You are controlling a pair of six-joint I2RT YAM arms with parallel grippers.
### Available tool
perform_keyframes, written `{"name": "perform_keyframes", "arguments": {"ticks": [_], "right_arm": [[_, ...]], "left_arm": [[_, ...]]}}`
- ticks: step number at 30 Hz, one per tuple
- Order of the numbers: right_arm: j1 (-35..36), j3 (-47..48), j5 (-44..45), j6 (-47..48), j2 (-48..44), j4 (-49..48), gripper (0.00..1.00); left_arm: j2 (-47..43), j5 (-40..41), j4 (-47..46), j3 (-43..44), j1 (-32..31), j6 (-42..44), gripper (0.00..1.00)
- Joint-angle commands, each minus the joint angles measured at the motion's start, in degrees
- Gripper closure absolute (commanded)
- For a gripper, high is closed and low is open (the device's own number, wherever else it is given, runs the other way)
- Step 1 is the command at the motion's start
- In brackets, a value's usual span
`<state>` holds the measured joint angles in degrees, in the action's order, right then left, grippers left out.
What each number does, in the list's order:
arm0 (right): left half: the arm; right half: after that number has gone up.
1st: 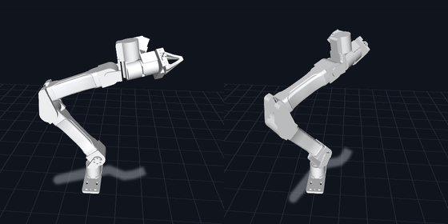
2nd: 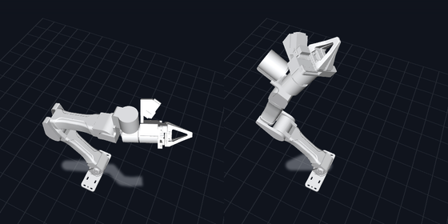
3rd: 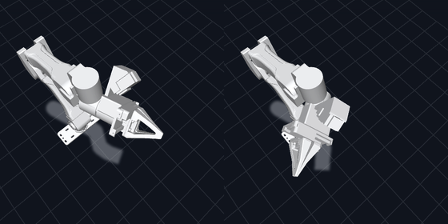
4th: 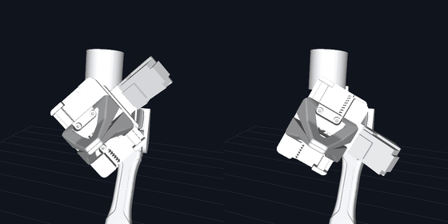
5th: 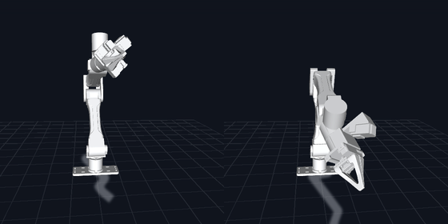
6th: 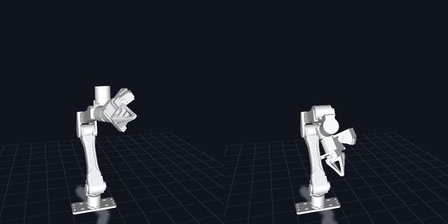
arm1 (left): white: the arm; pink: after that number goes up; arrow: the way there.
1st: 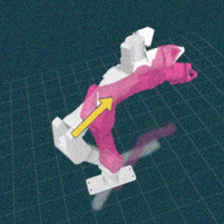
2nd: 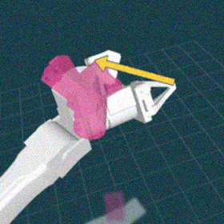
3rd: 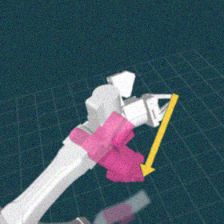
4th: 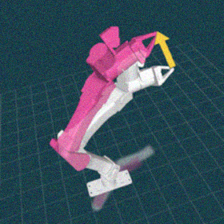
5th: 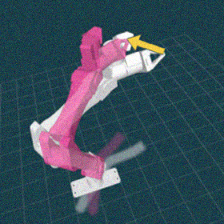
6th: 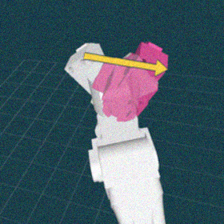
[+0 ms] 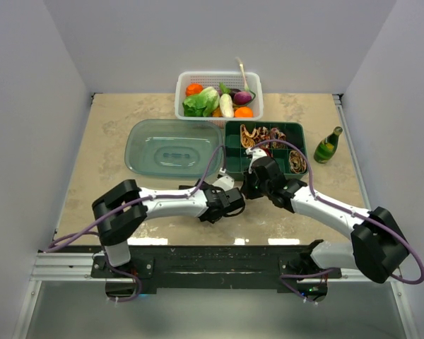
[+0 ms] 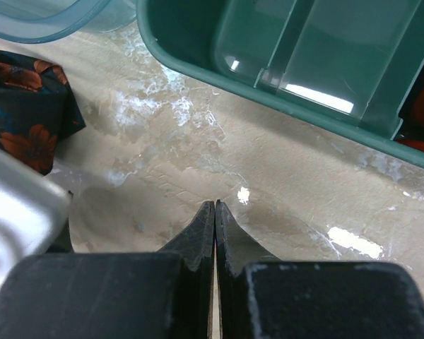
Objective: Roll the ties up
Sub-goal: Roll the tie at the center of the board.
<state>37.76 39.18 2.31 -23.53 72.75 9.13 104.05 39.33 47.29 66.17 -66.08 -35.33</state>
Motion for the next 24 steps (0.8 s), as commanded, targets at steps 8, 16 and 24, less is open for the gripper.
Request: {"name": "perform_keyframes", "arguments": {"ticks": [8, 16, 24], "right_arm": [[0.0, 3.8, -9.2, 1.2, 1.2, -5.6, 1.00], [8.6, 13.5, -11.2, 1.6, 11.9, -8.8, 1.00], [11.5, 21.0, -14.9, 1.2, 20.3, -11.6, 1.00]], "left_arm": [[-16.9, -6.6, -12.5, -4.6, 4.3, 1.7, 0.13], [-28.9, -17.4, -19.5, -15.1, 15.3, 1.1, 0.11], [-42.0, -39.1, -30.0, -29.4, 31.4, 1.1, 0.04]]}}
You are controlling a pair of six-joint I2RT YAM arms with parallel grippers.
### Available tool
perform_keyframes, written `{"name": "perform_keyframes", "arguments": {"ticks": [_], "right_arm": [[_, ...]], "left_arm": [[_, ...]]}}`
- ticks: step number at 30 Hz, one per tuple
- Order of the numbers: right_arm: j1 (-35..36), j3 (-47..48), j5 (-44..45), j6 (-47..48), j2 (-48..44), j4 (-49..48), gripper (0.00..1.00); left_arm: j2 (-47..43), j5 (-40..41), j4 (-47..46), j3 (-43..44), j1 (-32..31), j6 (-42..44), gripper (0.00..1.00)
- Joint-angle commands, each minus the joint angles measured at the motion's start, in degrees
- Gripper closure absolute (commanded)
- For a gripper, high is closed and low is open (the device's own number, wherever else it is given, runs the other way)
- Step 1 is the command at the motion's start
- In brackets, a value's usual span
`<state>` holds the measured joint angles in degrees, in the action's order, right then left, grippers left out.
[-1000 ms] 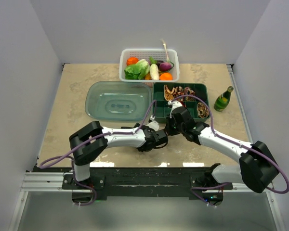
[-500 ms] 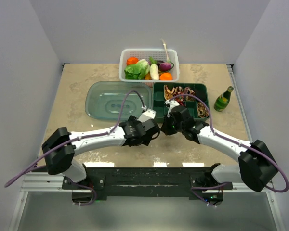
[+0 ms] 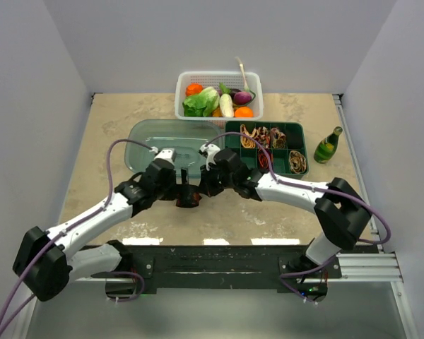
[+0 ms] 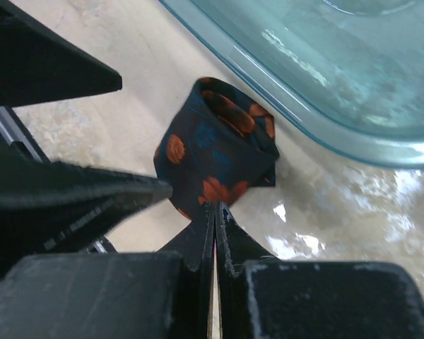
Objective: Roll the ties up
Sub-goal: Roll the tie at the center of the board, then pick up the tie at the center of the board.
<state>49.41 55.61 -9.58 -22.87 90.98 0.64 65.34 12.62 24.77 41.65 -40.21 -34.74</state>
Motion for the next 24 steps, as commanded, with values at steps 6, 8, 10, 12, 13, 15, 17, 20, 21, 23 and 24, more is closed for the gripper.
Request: {"name": "perform_keyframes", "arguments": {"ticks": [6, 8, 10, 12, 13, 15, 17, 20, 21, 23, 24], "right_arm": [[1.0, 7.8, -4.6, 0.9, 6.5, -3.6, 1.00], [1.2, 8.2, -4.8, 1.0, 7.4, -3.7, 1.00], [1.3, 8.1, -4.8, 0.9, 8.7, -4.1, 1.00], [1.2, 8.1, -4.5, 1.0, 10.0, -4.0, 1.00], [1.2, 8.0, -3.6, 0.9, 10.3, -4.0, 1.00], [1.2, 7.8, -2.4, 0.9, 10.9, -3.9, 1.00], [1.3, 7.7, -1.0, 1.1, 11.3, -3.6, 1.00], [1.1, 7.4, 1.0, 0.9, 11.4, -3.0, 1.00], [1.2, 7.5, 1.8, 1.0, 11.4, -2.1, 1.00], [1.2, 7.2, 3.2, 0.9, 11.3, -2.1, 1.00], [1.2, 7.1, 3.3, 1.0, 11.3, -1.9, 1.00]], "left_arm": [[-4.9, -22.9, -14.1, -11.7, 14.5, 0.2, 0.04], [-4.3, -26.9, -17.8, -14.2, 17.5, 0.0, 0.04], [-3.1, -28.7, -19.9, -15.5, 19.8, -0.3, 0.04], [-2.2, -29.6, -22.5, -16.3, 20.3, -0.4, 0.04], [-1.0, -29.6, -23.3, -16.6, 20.4, -0.4, 0.04], [0.2, -30.5, -26.1, -16.7, 20.4, -0.3, 0.04], [2.2, -31.7, -28.2, -16.9, 20.5, -0.6, 0.05], [3.8, -32.9, -31.5, -18.0, 20.4, -1.6, 0.05], [4.3, -33.3, -32.3, -18.2, 20.4, -1.7, 0.05], [5.5, -34.2, -34.2, -18.8, 20.4, -2.2, 0.06], [5.8, -34.2, -34.5, -18.8, 20.4, -2.3, 0.07]]}}
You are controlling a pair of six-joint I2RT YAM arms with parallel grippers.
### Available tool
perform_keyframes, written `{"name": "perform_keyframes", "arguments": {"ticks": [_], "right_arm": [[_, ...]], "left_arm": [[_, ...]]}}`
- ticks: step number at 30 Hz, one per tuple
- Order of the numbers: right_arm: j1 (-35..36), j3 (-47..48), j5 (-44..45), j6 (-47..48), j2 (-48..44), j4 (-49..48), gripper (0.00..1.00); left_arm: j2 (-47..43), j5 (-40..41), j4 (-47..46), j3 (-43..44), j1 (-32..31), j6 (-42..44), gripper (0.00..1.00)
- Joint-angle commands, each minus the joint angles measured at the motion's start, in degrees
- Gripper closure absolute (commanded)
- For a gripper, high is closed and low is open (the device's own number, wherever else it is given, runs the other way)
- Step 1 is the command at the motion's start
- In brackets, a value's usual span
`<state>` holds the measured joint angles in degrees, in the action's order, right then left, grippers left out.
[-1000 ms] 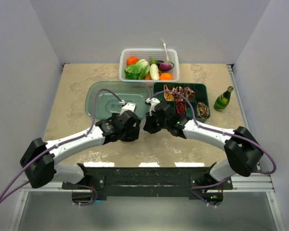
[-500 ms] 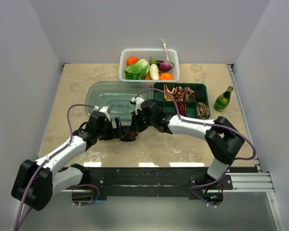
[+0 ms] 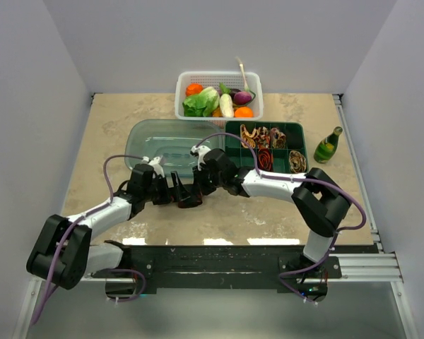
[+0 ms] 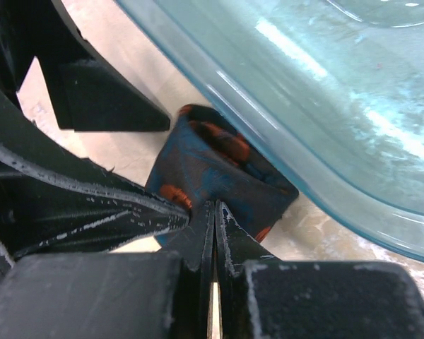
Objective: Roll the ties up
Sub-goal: Pick up the tie at the center of the board.
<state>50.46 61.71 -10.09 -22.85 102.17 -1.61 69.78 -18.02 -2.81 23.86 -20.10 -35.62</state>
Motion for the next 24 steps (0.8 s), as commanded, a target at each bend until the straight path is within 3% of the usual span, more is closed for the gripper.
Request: {"name": "perform_keyframes", "arguments": {"ticks": [1, 11, 16, 19, 20, 24], "right_arm": [[0.2, 1.0, 3.9, 0.9, 0.2, 0.4, 1.00], [0.1, -0.5, 3.9, 0.4, 0.0, -0.8, 1.00], [-0.7, -1.8, 3.4, -1.1, -4.3, -2.3, 1.00], [-2.6, -3.6, 2.8, -3.1, -8.6, -3.5, 0.91], [-3.6, -4.4, 1.9, -3.2, -9.4, -3.6, 0.81], [-5.4, -5.6, -0.9, -2.8, -10.9, -2.6, 0.60]], "left_arm": [[2.0, -3.7, -7.5, -1.2, 0.3, -1.5, 0.07], [5.4, -6.2, -15.5, -3.3, 0.2, -5.6, 0.14], [5.5, -5.9, -17.2, -3.8, 0.3, -6.8, 0.18], [5.7, -5.9, -18.1, -4.3, 0.2, -7.1, 0.20], [5.7, -5.9, -18.5, -4.4, 0.2, -7.2, 0.20], [5.5, -6.6, -21.0, -5.4, 0.2, -8.1, 0.22]]}}
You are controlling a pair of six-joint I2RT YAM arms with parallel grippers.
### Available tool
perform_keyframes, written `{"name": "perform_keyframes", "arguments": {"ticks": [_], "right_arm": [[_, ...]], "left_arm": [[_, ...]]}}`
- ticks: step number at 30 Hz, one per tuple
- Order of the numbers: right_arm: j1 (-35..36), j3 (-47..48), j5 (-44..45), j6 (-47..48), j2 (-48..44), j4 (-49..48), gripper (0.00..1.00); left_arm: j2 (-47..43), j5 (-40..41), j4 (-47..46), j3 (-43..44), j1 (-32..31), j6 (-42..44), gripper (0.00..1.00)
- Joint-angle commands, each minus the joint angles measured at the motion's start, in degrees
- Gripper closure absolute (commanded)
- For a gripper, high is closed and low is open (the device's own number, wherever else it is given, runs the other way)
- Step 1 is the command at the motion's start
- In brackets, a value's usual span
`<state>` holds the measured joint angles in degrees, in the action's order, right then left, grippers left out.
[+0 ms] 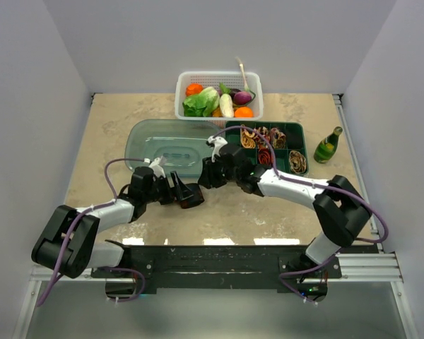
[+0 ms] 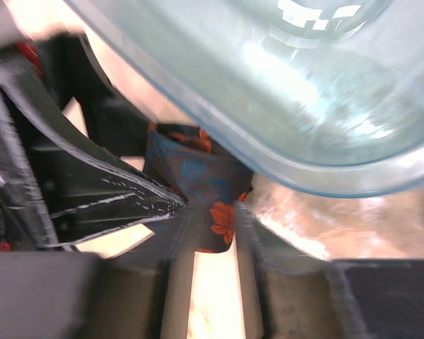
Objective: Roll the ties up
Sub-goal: Pick up the tie at the center of the board.
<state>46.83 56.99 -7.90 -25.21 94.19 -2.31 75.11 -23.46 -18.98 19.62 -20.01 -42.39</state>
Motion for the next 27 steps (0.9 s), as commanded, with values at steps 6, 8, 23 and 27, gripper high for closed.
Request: {"name": "perform_keyframes", "arguments": {"ticks": [6, 8, 23, 27], "right_arm": [[-2.1, -3.0, -8.5, -0.7, 0.7, -3.0, 0.40], [-2.1, -3.7, -9.0, -1.8, 2.4, -4.5, 0.39], [-2.0, -6.3, -18.0, -7.7, 7.6, -15.2, 0.53], [-2.1, -7.2, -18.9, -7.6, 6.9, -16.2, 0.53]], "left_arm": [[-0.3, -1.7, -7.9, -2.2, 0.1, -1.7, 0.22], [-0.2, -1.8, -8.9, -2.7, 0.1, -1.9, 0.23], [0.1, -6.9, -20.6, -7.0, 0.1, -2.3, 0.25], [0.9, -9.1, -26.1, -8.9, 0.1, -3.4, 0.35]]}}
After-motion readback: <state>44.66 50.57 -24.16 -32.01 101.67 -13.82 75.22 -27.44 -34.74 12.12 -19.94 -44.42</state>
